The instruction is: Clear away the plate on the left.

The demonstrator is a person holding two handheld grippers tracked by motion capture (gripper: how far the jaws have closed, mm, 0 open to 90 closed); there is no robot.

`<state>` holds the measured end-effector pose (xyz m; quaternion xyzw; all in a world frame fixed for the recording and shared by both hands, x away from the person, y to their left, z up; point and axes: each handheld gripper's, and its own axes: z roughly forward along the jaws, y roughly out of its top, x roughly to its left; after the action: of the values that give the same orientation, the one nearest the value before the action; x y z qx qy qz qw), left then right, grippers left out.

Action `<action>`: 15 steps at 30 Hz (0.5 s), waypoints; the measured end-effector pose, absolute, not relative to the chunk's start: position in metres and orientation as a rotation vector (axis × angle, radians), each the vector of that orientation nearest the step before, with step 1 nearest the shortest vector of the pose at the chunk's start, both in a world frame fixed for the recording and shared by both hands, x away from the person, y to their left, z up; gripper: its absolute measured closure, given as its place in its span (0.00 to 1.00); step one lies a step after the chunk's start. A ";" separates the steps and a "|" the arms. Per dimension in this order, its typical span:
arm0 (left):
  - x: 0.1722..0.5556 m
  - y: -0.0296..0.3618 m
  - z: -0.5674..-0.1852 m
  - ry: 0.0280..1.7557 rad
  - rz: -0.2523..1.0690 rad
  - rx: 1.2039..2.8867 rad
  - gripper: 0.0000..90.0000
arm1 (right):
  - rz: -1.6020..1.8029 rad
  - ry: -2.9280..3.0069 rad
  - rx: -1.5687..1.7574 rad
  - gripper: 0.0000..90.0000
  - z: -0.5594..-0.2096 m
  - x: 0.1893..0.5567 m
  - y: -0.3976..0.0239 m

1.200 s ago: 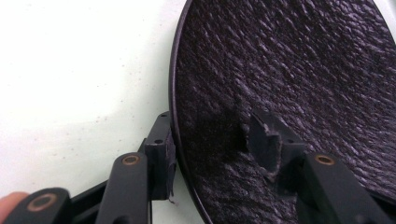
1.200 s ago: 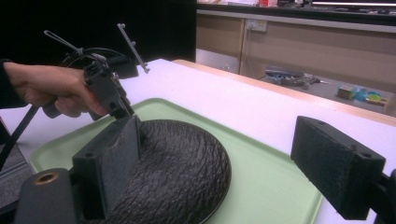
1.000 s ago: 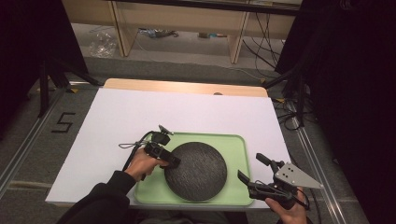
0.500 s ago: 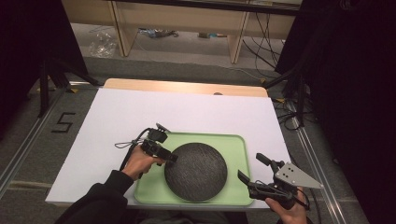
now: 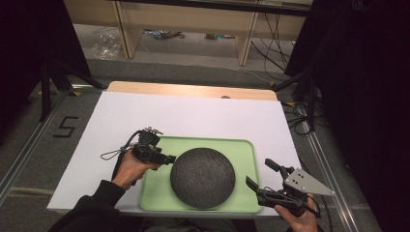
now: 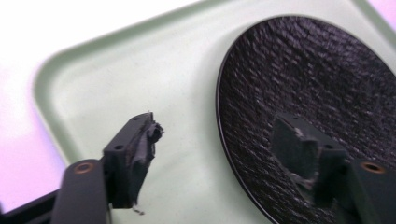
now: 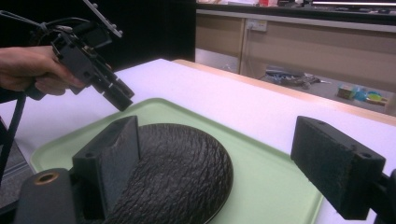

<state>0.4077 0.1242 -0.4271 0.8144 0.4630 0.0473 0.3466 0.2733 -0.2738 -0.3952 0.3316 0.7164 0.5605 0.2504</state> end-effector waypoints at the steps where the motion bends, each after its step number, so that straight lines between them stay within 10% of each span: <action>1: 0.406 0.126 -0.426 1.192 0.134 2.104 0.29 | 1.524 1.961 0.906 0.19 -0.395 0.273 -0.274; 15: 0.379 0.152 -0.410 1.101 0.235 1.932 0.20 | 1.517 1.953 0.906 0.18 -0.395 0.273 -0.274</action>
<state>0.3791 0.1517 -0.4099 0.7769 0.4427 0.0946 0.4377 0.2730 -0.2741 -0.3951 0.3330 0.7176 0.5576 0.2514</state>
